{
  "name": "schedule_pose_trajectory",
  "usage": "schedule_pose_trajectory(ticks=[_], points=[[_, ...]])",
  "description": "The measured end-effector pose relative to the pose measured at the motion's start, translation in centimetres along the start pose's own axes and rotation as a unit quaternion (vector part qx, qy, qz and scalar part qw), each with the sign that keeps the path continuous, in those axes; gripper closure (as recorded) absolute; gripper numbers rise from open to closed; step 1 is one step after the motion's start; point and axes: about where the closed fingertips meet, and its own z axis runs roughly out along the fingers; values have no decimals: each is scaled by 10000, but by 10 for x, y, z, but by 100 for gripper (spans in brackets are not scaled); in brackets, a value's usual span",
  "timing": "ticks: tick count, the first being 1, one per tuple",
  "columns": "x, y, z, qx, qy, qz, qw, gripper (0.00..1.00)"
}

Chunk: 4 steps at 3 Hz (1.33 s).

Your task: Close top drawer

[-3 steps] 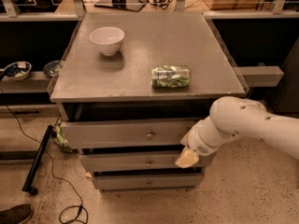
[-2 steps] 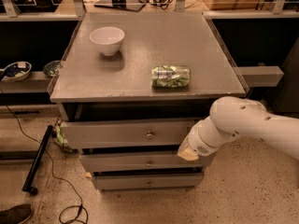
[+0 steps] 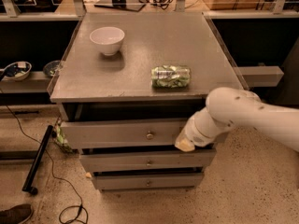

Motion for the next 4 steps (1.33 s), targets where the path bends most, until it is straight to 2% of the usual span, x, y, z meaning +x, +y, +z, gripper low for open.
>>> schedule_pose_trajectory(ticks=[2, 3, 4], points=[[-24, -34, 7, 69, -72, 53, 9999, 100], [-33, -39, 11, 13, -111, -31, 9999, 100], [-34, -39, 12, 9, -115, -39, 9999, 84]])
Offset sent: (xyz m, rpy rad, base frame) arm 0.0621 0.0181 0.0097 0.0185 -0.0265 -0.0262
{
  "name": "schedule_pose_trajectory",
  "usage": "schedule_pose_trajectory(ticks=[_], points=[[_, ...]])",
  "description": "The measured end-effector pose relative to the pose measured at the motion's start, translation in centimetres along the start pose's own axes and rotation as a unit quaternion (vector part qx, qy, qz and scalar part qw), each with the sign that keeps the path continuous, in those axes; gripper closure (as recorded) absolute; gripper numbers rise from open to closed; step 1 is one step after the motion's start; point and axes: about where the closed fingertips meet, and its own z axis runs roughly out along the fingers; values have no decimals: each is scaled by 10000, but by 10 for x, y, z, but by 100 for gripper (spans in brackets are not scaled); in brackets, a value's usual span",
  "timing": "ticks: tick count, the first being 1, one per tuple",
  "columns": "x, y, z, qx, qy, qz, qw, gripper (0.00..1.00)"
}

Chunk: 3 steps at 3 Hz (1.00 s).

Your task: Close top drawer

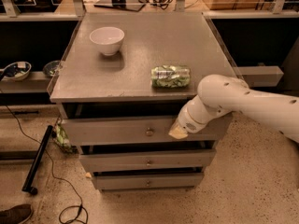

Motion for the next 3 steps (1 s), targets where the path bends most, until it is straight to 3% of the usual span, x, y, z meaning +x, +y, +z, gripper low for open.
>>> schedule_pose_trajectory(ticks=[3], points=[[0, 0, 0, -1, 0, 0, 10000, 14]])
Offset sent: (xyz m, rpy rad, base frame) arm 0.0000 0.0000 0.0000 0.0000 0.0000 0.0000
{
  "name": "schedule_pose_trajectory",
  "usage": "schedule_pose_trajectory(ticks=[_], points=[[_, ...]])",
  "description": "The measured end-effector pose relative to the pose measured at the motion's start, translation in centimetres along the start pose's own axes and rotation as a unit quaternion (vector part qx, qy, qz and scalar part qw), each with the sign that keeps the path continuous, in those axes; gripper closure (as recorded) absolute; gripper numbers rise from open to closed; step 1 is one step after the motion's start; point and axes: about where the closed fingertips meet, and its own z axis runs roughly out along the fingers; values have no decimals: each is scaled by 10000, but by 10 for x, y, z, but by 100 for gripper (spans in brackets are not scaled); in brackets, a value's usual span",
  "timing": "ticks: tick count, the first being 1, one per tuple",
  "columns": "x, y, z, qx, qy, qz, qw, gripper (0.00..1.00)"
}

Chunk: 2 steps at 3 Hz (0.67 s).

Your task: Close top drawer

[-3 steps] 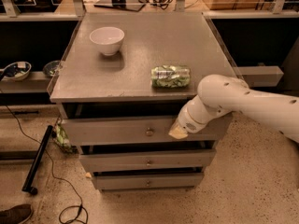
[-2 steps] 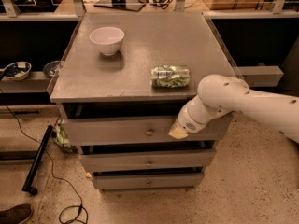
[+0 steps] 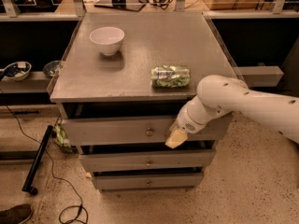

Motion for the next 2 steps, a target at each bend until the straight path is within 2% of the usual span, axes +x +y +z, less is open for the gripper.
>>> schedule_pose_trajectory(ticks=[1, 2], points=[[0, 0, 0, -2, 0, -1, 10000, 0], [0, 0, 0, -2, 0, -1, 10000, 0]])
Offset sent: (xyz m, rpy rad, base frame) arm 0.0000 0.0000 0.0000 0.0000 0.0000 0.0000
